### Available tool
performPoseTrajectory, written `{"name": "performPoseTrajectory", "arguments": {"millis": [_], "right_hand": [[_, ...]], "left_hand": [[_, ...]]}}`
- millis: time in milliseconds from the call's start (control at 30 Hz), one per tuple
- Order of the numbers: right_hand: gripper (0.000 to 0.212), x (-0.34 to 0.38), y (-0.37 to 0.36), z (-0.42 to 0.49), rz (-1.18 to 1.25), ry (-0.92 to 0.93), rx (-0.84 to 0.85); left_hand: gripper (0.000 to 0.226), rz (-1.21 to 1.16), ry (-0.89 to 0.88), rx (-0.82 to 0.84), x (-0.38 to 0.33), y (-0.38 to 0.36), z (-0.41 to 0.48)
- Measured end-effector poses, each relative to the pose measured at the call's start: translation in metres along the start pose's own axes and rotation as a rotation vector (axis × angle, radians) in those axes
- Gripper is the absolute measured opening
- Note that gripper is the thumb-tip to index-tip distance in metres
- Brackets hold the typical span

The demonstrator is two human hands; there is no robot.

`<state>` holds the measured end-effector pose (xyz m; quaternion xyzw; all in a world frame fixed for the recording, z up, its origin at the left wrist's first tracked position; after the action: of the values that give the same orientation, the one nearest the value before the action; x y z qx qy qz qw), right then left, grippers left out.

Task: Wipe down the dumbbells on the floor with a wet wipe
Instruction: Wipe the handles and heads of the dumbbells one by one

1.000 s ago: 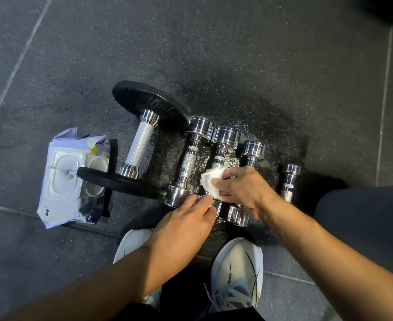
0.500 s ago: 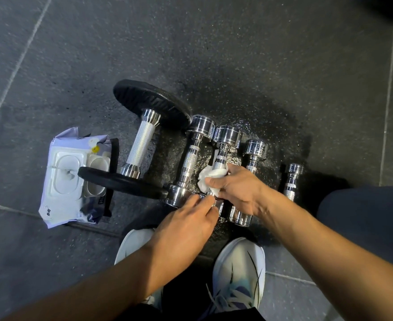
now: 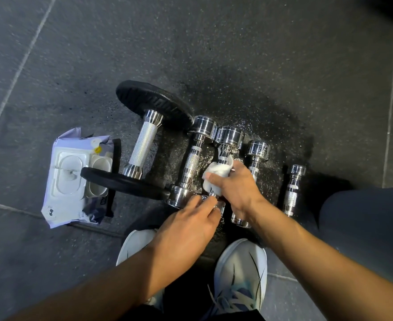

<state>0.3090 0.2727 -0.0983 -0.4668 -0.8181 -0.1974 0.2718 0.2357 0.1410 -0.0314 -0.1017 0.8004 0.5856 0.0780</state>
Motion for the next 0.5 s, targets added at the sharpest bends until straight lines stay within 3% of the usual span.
{"name": "performPoseTrajectory", "arguments": {"millis": [133, 233, 400, 500], "right_hand": [[0.043, 0.016, 0.006, 0.014, 0.470, -0.126, 0.087], [0.032, 0.022, 0.003, 0.016, 0.629, -0.191, 0.083], [0.035, 0.017, -0.005, 0.017, 0.631, -0.191, 0.102], [0.025, 0.020, -0.010, 0.011, 0.287, -0.057, -0.011]], "left_hand": [[0.047, -0.003, 0.012, 0.016, 0.000, -0.003, 0.000], [0.050, -0.007, 0.014, 0.030, 0.000, -0.006, 0.000], [0.050, -0.003, 0.013, 0.033, -0.001, -0.006, 0.002], [0.049, -0.005, 0.013, 0.021, -0.001, -0.004, 0.001]]}}
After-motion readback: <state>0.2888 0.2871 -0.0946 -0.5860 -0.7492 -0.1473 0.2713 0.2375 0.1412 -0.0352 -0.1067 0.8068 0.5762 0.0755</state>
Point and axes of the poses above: each hand's wrist, its own z-axis towards the middle knuckle, its own y-axis out of the back of the hand, x = y × z, the point moved 3 cm from there along z, towards the middle knuckle, and after that the axes turned 10 degrees about z, right-handed, at the moved point
